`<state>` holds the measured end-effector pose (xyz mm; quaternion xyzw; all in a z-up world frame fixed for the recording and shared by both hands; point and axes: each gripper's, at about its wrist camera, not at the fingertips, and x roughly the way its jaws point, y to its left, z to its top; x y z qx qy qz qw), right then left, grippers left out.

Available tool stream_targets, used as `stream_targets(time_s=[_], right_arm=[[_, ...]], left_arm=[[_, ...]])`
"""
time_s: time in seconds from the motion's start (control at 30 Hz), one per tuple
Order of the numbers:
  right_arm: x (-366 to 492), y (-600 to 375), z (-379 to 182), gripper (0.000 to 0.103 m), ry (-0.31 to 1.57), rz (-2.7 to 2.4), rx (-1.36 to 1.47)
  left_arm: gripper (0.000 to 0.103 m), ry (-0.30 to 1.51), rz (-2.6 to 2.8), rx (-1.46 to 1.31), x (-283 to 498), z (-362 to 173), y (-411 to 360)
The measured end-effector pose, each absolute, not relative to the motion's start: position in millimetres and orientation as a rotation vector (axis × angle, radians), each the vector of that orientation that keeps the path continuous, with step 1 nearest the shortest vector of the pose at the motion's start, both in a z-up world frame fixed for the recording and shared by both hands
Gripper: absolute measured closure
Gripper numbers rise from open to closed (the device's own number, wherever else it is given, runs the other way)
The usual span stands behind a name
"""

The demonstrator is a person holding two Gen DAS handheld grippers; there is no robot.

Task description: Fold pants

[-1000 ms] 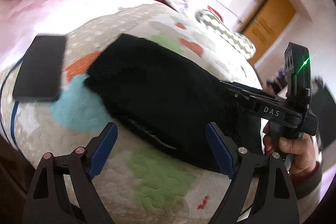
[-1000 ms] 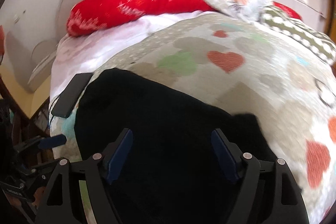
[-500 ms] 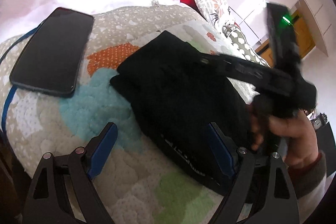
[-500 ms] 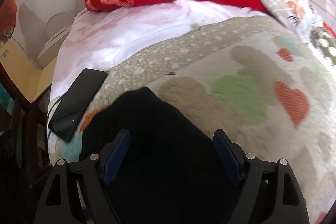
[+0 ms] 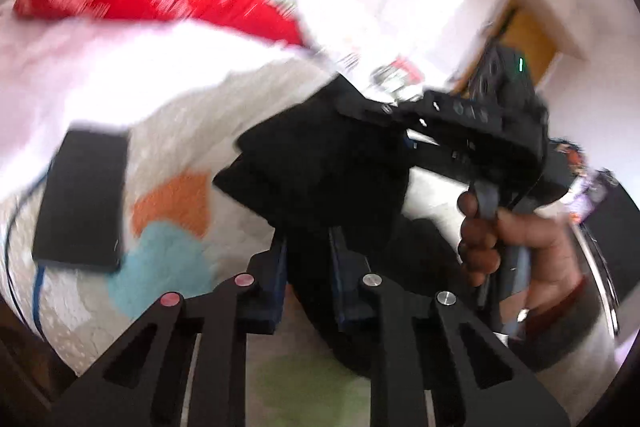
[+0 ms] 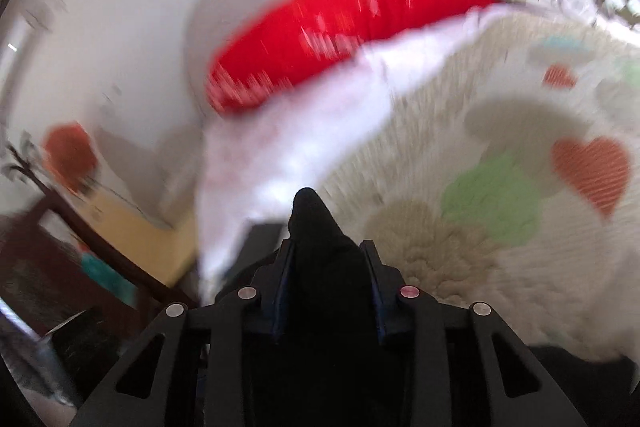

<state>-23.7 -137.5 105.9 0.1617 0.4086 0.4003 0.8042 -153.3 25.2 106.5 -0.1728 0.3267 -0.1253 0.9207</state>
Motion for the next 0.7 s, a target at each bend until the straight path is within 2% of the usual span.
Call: stream_targets(time_s=[0.13,0.2,0.3,0.37,0.43,0.5,0.53,0.57,0.6,0.63,0.7], right_arm=[[-65,-220,147,0.071,0.722,0.834,0.425],[-87,-258,153,0.071,0.691,0.765,0.424],[-122,-321,146,0.064,0.701,0.535,0.4],[-141,-361,134,0.048,0.738,0.381,0.427],[-164,-391,119,0.046,0.76,0.298,0.502],[-179,-401,108,0.037,0.772,0.292,0.559],[-187,-402,105,0.027,0.771,0.303,0.578],[-193,-399,101,0.023,0.766,0.312,0.586],[-197,-395,98,0.022,0.766,0.322,0.581],[-199,-392,96,0.022,0.777,0.337,0.576],[-198,-377,87,0.022,0.814,0.388,0.571]], left_arm=[[0.087,0.555,-0.411,-0.175,-184,141,-36],[0.087,0.561,-0.515,-0.113,-193,139,-68],[0.087,0.632,-0.664,-0.014,-201,119,-124],[0.087,0.709,-0.741,0.046,-200,93,-158],[0.087,0.822,-0.763,0.112,-196,66,-182],[0.087,0.871,-0.795,0.121,-200,58,-187],[0.086,0.857,-0.811,0.139,-205,62,-185],[0.085,0.836,-0.815,0.156,-209,68,-182],[0.075,0.792,-0.814,0.18,-214,78,-173],[0.057,0.755,-0.808,0.192,-219,88,-165],[0.039,0.702,-0.791,0.178,-225,102,-148]])
